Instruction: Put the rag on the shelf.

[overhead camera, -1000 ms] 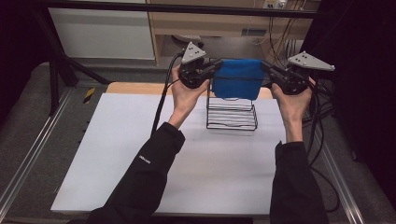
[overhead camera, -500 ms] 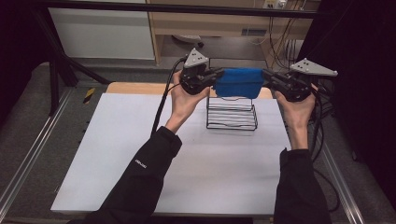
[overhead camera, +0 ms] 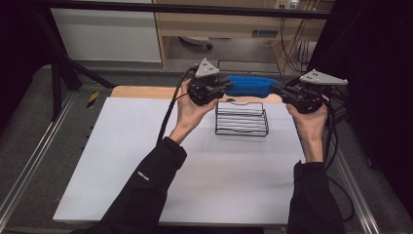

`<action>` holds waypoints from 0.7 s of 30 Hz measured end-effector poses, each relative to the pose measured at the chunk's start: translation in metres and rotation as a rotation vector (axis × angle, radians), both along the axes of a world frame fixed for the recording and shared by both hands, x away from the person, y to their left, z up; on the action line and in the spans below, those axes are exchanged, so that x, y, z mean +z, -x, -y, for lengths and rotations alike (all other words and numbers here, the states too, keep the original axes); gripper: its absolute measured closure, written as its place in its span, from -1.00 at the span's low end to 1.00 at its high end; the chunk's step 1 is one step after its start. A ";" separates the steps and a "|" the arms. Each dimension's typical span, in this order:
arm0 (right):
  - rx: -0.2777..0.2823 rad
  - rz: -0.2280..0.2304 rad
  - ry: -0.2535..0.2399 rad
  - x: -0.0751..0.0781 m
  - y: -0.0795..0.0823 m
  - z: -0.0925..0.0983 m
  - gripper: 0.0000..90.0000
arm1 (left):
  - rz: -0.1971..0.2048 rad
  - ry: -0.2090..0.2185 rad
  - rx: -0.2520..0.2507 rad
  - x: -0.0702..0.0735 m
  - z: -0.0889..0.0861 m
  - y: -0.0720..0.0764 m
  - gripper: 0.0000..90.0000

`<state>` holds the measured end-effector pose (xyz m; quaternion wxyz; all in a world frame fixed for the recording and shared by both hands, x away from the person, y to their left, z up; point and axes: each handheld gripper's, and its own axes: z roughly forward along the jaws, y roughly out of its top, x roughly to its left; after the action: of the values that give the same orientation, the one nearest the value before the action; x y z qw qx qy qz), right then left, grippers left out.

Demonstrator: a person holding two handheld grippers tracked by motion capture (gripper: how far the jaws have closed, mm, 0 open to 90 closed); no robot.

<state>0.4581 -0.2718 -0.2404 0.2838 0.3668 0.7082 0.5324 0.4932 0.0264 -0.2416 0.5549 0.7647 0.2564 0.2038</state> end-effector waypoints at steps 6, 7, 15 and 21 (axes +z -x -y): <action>0.003 0.002 0.007 -0.004 -0.001 -0.001 0.91 | -0.001 0.031 -0.011 0.014 -0.008 0.003 0.63; 0.005 0.004 0.007 -0.004 -0.001 -0.001 0.91 | 0.001 0.037 -0.008 0.018 -0.008 0.003 0.63; 0.010 0.004 0.021 -0.007 -0.001 -0.002 0.91 | -0.002 0.108 0.002 0.035 -0.009 0.002 0.70; 0.014 0.008 0.028 -0.009 -0.001 -0.002 0.90 | -0.084 0.038 -0.005 0.023 -0.002 -0.007 0.92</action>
<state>0.4595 -0.2698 -0.2490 0.2881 0.3558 0.7168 0.5259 0.5001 0.0280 -0.2191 0.5585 0.7626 0.2815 0.1652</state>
